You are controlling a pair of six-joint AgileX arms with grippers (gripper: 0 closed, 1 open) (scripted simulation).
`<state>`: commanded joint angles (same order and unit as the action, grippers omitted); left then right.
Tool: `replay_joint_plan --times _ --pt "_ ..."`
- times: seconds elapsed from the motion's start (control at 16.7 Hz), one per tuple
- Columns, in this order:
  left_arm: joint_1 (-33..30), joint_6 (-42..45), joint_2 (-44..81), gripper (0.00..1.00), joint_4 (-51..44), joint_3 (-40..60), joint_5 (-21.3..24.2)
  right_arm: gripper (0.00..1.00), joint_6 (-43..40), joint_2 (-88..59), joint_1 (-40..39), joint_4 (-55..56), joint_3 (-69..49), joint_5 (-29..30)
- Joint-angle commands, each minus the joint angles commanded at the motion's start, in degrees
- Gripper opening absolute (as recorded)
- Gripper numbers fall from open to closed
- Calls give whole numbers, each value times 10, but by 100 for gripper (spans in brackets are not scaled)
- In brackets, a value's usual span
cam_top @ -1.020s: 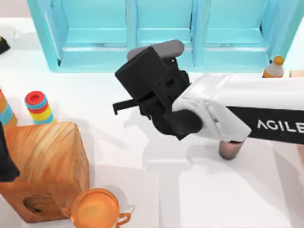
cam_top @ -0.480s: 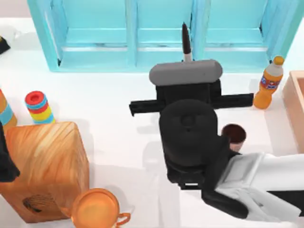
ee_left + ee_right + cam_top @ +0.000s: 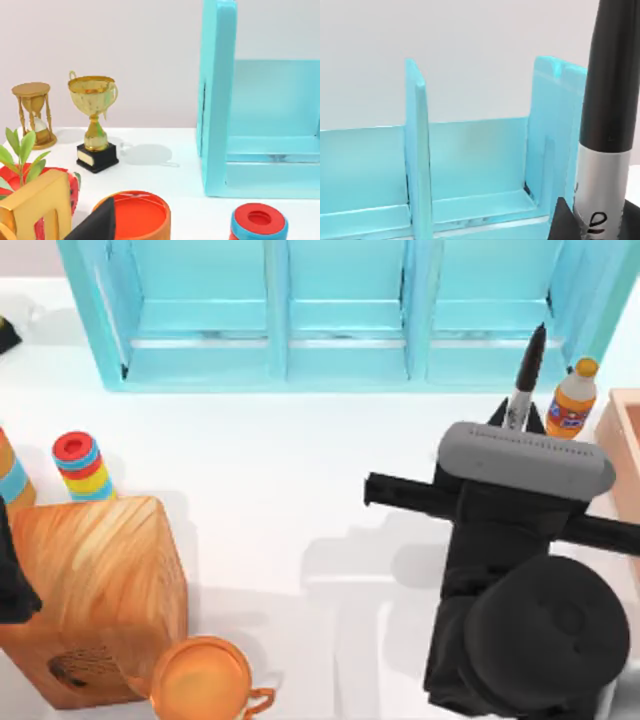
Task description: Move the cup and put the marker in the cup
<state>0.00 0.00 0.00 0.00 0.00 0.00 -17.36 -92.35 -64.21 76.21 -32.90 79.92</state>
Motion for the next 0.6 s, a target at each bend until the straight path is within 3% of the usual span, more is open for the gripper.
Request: replay_joint_plan --times 0.6 --pt "0 0 0 100 0 0 0 0 -11 4 3 36 19 14"
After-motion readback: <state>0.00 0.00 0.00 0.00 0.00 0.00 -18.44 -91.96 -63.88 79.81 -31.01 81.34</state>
